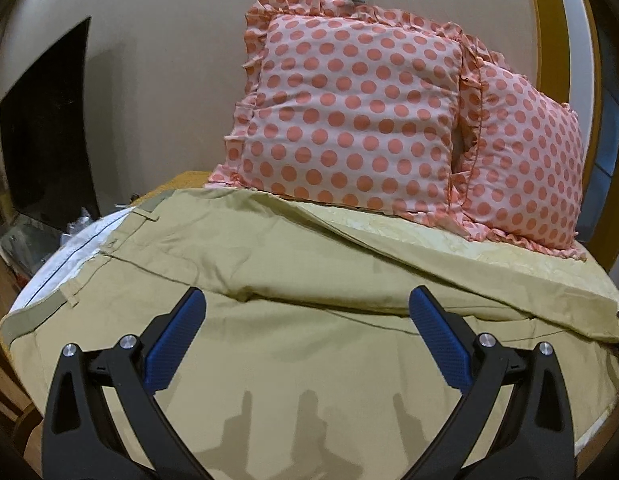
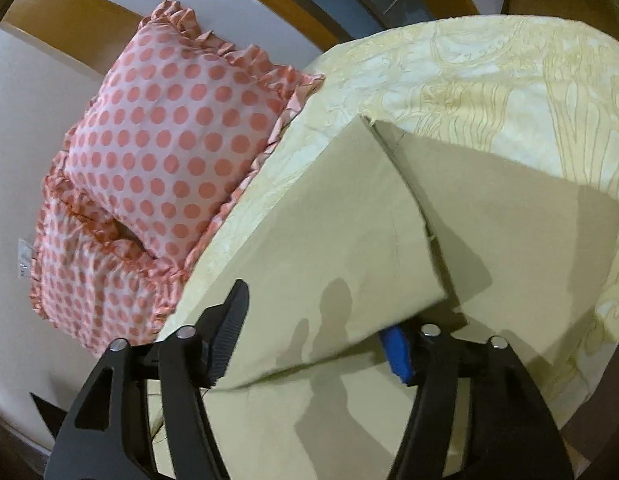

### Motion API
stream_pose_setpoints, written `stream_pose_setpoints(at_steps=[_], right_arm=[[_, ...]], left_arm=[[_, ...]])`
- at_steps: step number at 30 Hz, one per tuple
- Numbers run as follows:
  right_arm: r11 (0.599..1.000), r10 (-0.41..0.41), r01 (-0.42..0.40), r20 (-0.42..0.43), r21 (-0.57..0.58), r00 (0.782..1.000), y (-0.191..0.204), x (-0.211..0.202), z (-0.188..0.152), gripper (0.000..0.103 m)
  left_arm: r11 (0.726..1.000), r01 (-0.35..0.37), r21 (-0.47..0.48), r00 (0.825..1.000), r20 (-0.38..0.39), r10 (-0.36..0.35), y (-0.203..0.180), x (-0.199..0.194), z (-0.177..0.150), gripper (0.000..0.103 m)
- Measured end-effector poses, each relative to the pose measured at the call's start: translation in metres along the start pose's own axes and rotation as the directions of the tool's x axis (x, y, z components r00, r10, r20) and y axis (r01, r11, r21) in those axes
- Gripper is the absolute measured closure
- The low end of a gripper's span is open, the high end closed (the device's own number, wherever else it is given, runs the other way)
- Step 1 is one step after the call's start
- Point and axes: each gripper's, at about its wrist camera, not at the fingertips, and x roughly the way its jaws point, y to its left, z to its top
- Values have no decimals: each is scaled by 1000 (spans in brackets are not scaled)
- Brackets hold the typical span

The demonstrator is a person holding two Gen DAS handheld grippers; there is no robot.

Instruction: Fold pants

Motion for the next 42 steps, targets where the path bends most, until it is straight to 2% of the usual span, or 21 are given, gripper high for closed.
stream_pose_setpoints(at_steps=[1, 2, 4, 5, 7, 10, 14, 16, 18, 19, 20, 21, 22, 23, 24, 27, 30, 32, 34, 39, 42], right_arm=[[1000, -5, 5, 8, -3, 1000, -2, 2, 1, 57], [1000, 14, -14, 8, -6, 1000, -6, 6, 2, 102], [997, 71, -71, 24, 15, 997, -11, 3, 7, 102], [992, 121, -122, 68, 12, 990, -15, -9, 8, 102], [990, 143, -140, 124, -29, 982, -12, -26, 11, 102], [983, 177, -168, 150, -68, 973, -8, -42, 15, 102], [981, 184, -174, 153, -81, 971, -8, -44, 16, 102], [982, 184, -173, 151, -79, 971, -7, -44, 17, 102], [982, 184, -175, 146, -75, 972, -8, -42, 17, 102], [982, 183, -174, 143, -75, 973, -7, -40, 17, 102], [982, 184, -175, 141, -74, 973, -8, -39, 18, 102], [981, 187, -178, 140, -75, 972, -8, -38, 19, 102], [981, 190, -180, 139, -78, 972, -8, -38, 20, 102], [980, 192, -182, 136, -82, 972, -7, -37, 21, 102], [978, 199, -188, 136, -89, 970, -6, -39, 22, 102], [976, 202, -185, 165, -111, 965, -7, -52, 24, 102], [981, 179, -163, 180, -101, 967, -22, -64, 23, 102], [986, 157, -144, 174, -87, 972, -34, -67, 20, 102], [989, 138, -128, 157, -73, 978, -45, -67, 16, 102], [996, 86, -81, 120, -44, 989, -69, -60, 10, 102], [997, 70, -68, 111, -23, 991, -81, -60, 7, 102]], left_arm=[[999, 32, -16, 999, -15, -33, 5, 5, 6, 2], [998, 58, -32, 998, -24, -58, 9, 10, 11, 2], [988, 125, -92, 990, -50, -130, 20, 25, 27, 2], [982, 144, -120, 986, -62, -152, 25, 34, 33, 2], [970, 152, -190, 980, -98, -173, 37, 58, 48, 2], [964, 102, -245, 977, -159, -144, 50, 93, 61, 4], [948, 26, -318, 956, -269, -117, 62, 145, 69, 12], [946, -22, -324, 947, -311, -84, 66, 170, 73, 14], [949, -70, -307, 942, -333, -38, 67, 192, 80, 21], [949, -85, -305, 939, -344, -26, 67, 200, 82, 26], [949, -106, -298, 930, -368, -12, 69, 215, 84, 51], [947, -114, -300, 918, -396, -15, 74, 226, 84, 95], [932, -105, -348, 904, -424, -57, 83, 233, 80, 99], [912, -93, -400, 909, -409, -86, 91, 228, 77, 100], [899, -68, -433, 923, -369, -108, 96, 216, 76, 100], [928, 3, -371, 961, -254, -105, 96, 146, 76, 100], [940, 54, -337, 981, -157, -113, 102, 51, 52, 100], [939, 54, -340, 984, -141, -108, 108, 6, 26, 100], [940, 18, -340, 986, -149, -73, 112, -30, -10, 100], [924, -40, -379, 976, -213, -45, 118, -51, -71, 100], [911, -42, -410, 976, -214, -51, 122, -59, -92, 100]])
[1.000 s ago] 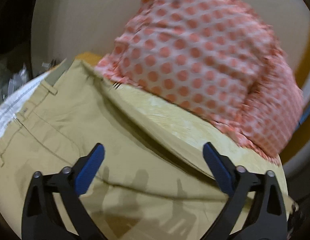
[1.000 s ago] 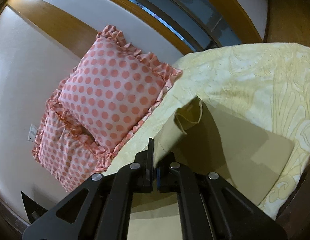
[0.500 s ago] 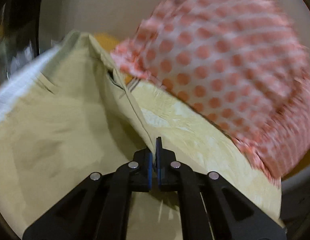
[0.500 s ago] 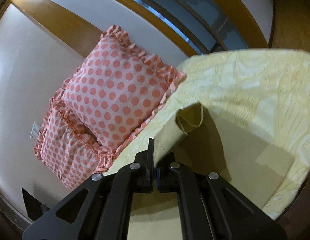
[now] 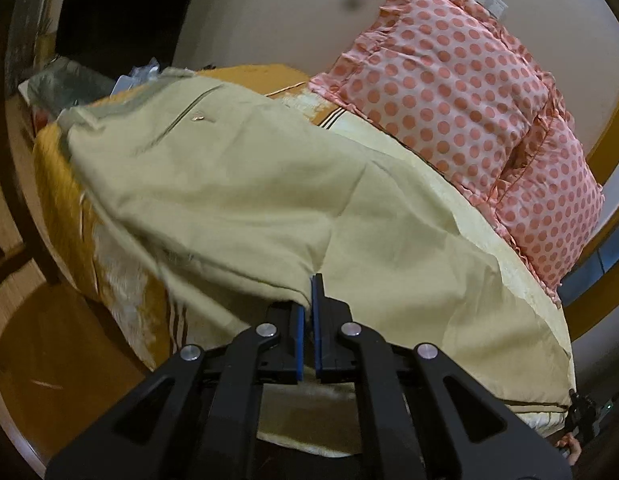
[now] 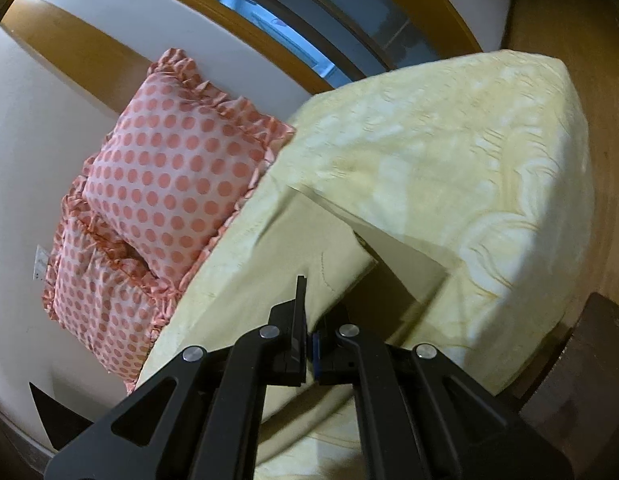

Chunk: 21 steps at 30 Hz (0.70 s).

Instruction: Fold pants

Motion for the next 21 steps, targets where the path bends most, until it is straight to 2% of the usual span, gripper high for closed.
stream_pose_setpoints(at_steps=[5, 7, 8, 9, 10, 11, 12, 13, 16, 18, 20, 21], right_arm=[[999, -41, 41, 3, -19, 999, -8, -3, -5, 102], [995, -84, 85, 27, -55, 996, -4, -8, -7, 97], [989, -117, 122, 64, -79, 991, 1, -17, -8, 87], [987, -126, 134, 98, -87, 987, 3, -24, -8, 59], [987, -121, 133, 128, -89, 984, 2, -29, -8, 48], [986, -125, 141, 166, -87, 978, 2, -35, -8, 37], [978, -170, 190, 203, -85, 964, 2, -39, -8, 37], [973, -196, 216, 210, -80, 958, -1, -40, -7, 37], [974, -192, 214, 216, -80, 957, -5, -37, -10, 40], [972, -172, 197, 183, -127, 968, 1, -29, -16, 56], [955, -186, 223, 193, -195, 964, 13, -24, -29, 56], [952, -178, 218, 188, -214, 966, 16, -23, -32, 68]], left_arm=[[1000, -9, 15, 1000, 1, 9, 5, 2, -14, 100], [998, -25, 57, 1000, 20, 23, 2, 3, -17, 96], [997, -25, 70, 999, 30, 23, 1, 1, -19, 95], [997, -16, 72, 999, 39, 13, 1, -3, -19, 87], [997, -9, 73, 999, 45, 6, 1, -4, -19, 81], [997, 1, 78, 998, 61, -5, 0, -8, -19, 67], [997, -12, 81, 997, 79, 6, -1, -11, -19, 52], [996, -28, 84, 995, 98, 20, -2, -14, -19, 51], [997, -23, 74, 994, 109, 15, 2, -18, -18, 51], [998, -22, 58, 994, 108, 16, 5, -17, -16, 51], [999, -16, 42, 993, 118, 11, 9, -18, -15, 51], [999, -14, 36, 992, 123, 10, 11, -19, -15, 51]])
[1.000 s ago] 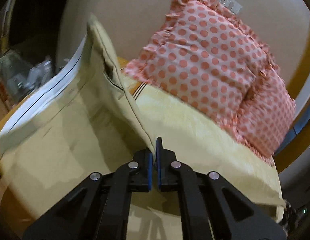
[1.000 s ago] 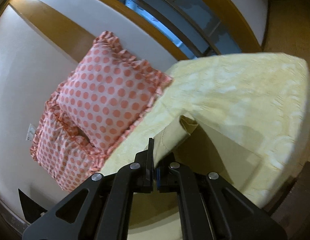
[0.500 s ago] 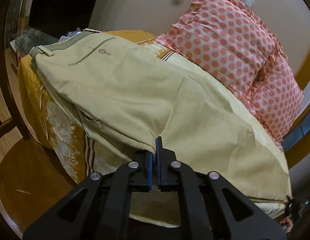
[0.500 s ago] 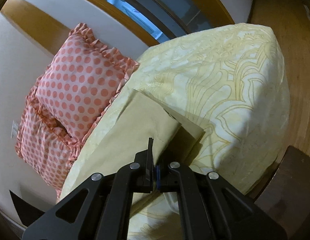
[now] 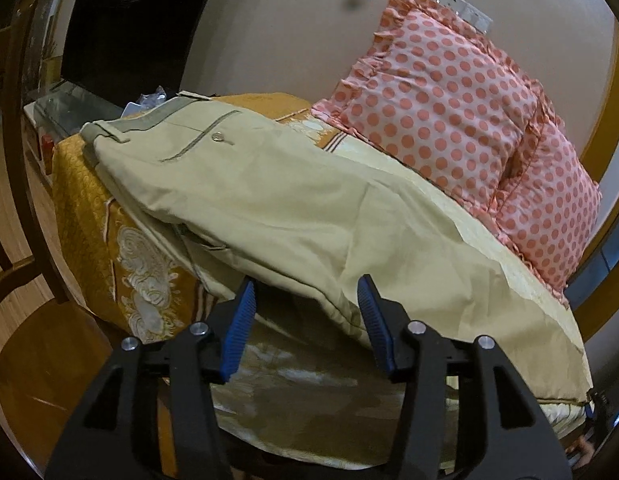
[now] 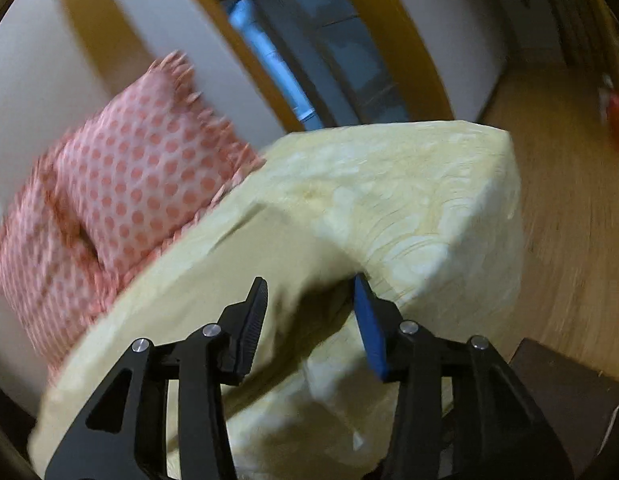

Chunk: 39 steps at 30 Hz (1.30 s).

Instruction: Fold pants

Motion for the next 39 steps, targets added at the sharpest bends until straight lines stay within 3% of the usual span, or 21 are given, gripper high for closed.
stream_pose_setpoints(at_steps=[2, 5, 9, 11, 13, 14, 15, 17, 18, 19, 20, 22, 24, 25, 26, 27, 28, 30, 33, 35, 39], right_arm=[[998, 66, -66, -37, 12, 997, 2, 6, -5, 84], [997, 80, -79, -42, 23, 996, 1, 9, -4, 95], [978, 186, -188, -32, -89, 982, 45, 1, 2, 97], [938, 299, -303, -47, -167, 953, 90, -9, 2, 97], [857, 439, -446, -87, -260, 894, 152, -23, -5, 97], [786, 524, -539, -137, -302, 841, 192, -29, -16, 97], [735, 570, -596, -181, -323, 801, 218, -33, -26, 97], [601, 649, -718, -311, -351, 695, 278, -36, -59, 97], [559, 660, -751, -359, -352, 660, 296, -35, -73, 97], [504, 658, -788, -434, -354, 615, 319, -34, -95, 97], [458, 628, -810, -511, -367, 587, 339, -32, -117, 96], [345, 468, -836, -693, -428, 548, 373, -30, -177, 95], [254, 366, -862, -782, -438, 505, 379, -39, -219, 88], [237, 367, -868, -787, -436, 496, 378, -45, -223, 83], [228, 380, -869, -782, -439, 494, 374, -50, -224, 68], [236, 414, -870, -765, -433, 493, 371, -54, -217, 52], [255, 448, -867, -742, -429, 499, 369, -55, -209, 48], [316, 498, -842, -679, -437, 539, 362, -51, -193, 48], [368, 393, -783, -680, -501, 619, 363, -31, -202, 48], [385, 349, -783, -708, -489, 614, 360, -20, -214, 47], [381, 369, -788, -702, -484, 609, 362, -22, -216, 43]], left_arm=[[1000, -2, -18, 1000, 16, 3, 4, -3, 2, 48], [998, -32, -61, 997, 70, 36, 16, -12, 5, 44], [985, -83, -152, 987, 126, 103, 43, -22, 10, 40], [977, -103, -188, 984, 127, 128, 55, -21, 14, 39], [970, -106, -218, 984, 119, 134, 64, -17, 15, 38], [968, -104, -228, 984, 115, 133, 67, -16, 14, 37], [966, -102, -237, 985, 114, 132, 70, -14, 14, 35], [965, -94, -246, 985, 118, 126, 74, -12, 14, 33], [964, -89, -250, 985, 121, 122, 75, -10, 14, 32], [964, -83, -251, 986, 121, 117, 76, -10, 13, 32], [964, -76, -254, 987, 121, 110, 76, -8, 14, 31], [964, -57, -259, 988, 125, 92, 79, -7, 14, 28], [965, -33, -261, 989, 130, 69, 82, -6, 15, 27], [965, -26, -260, 989, 134, 62, 83, -6, 16, 26], [965, -20, -261, 989, 139, 58, 85, -5, 17, 24], [964, -14, -267, 988, 146, 54, 88, -5, 19, 24], [962, -5, -275, 987, 153, 49, 90, -5, 20, 23], [956, 10, -294, 984, 170, 42, 95, -5, 23, 23], [950, 5, -311, 981, 187, 56, 101, -3, 32, 23], [950, -7, -312, 979, 190, 70, 104, 0, 38, 23], [949, -54, -310, 979, 172, 111, 108, 12, 54, 23]])
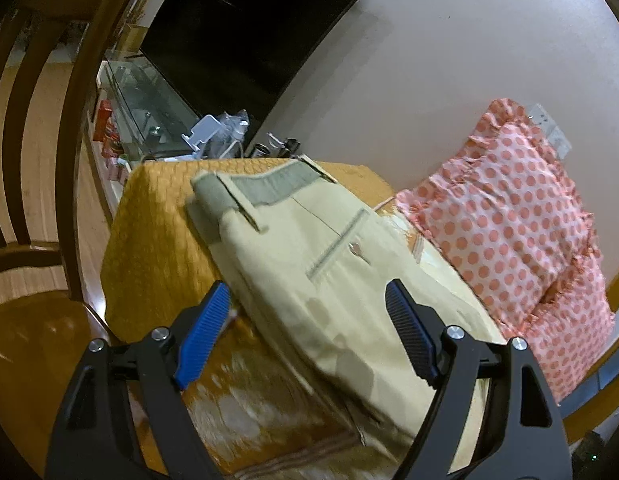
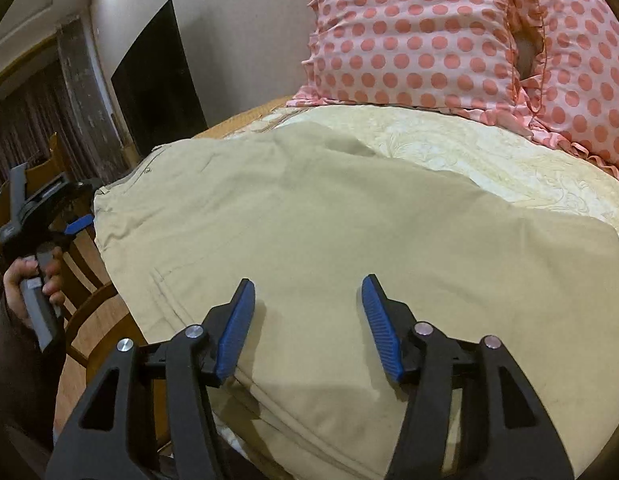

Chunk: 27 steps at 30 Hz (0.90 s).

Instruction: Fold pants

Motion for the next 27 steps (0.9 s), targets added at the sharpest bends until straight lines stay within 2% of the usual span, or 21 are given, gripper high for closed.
stream_pose_setpoints(at_steps=[4, 9, 11, 13, 16, 17, 19, 20, 21, 25, 27], right_arm=[[1000, 24, -24, 11, 3, 1000, -4, 0, -2, 38], [999, 38, -38, 22, -9, 999, 2, -4, -5, 29], [999, 43, -43, 26, -13, 999, 2, -3, -5, 27], [999, 47, -47, 28, -16, 998, 3, -3, -5, 25], [999, 52, -52, 34, -15, 998, 3, -2, -6, 24], [998, 54, -54, 36, -15, 998, 3, -2, -6, 24], [998, 57, -56, 36, -18, 998, 2, -3, -6, 24], [998, 61, -60, 38, -19, 997, 2, -3, -7, 24], [998, 65, -64, 42, -20, 997, 2, -3, -7, 23], [997, 70, -69, 47, -26, 996, 3, -2, -7, 21], [997, 72, -71, 47, -24, 996, 2, -3, -7, 21]], left_arm=[[1000, -24, 3, 999, -39, 24, -3, 15, 6, 23], [997, -67, 49, 997, -44, 69, -14, 18, 0, 23], [996, -57, 71, 996, -71, 62, -22, 22, -3, 23], [996, -35, 81, 994, -98, 43, -30, 25, -6, 27], [999, -12, 49, 994, -110, 17, -31, 27, -7, 43], [999, -16, 30, 994, -110, 19, -26, 27, -5, 53], [1000, -5, -30, 993, -122, 1, -14, 27, -4, 62], [998, -1, -61, 992, -123, -7, -7, 27, -2, 76], [997, 3, -72, 992, -129, -12, -3, 27, -1, 78], [996, 27, -83, 990, -137, -39, 1, 30, 1, 79], [992, 47, -119, 989, -136, -63, 3, 29, 2, 64]])
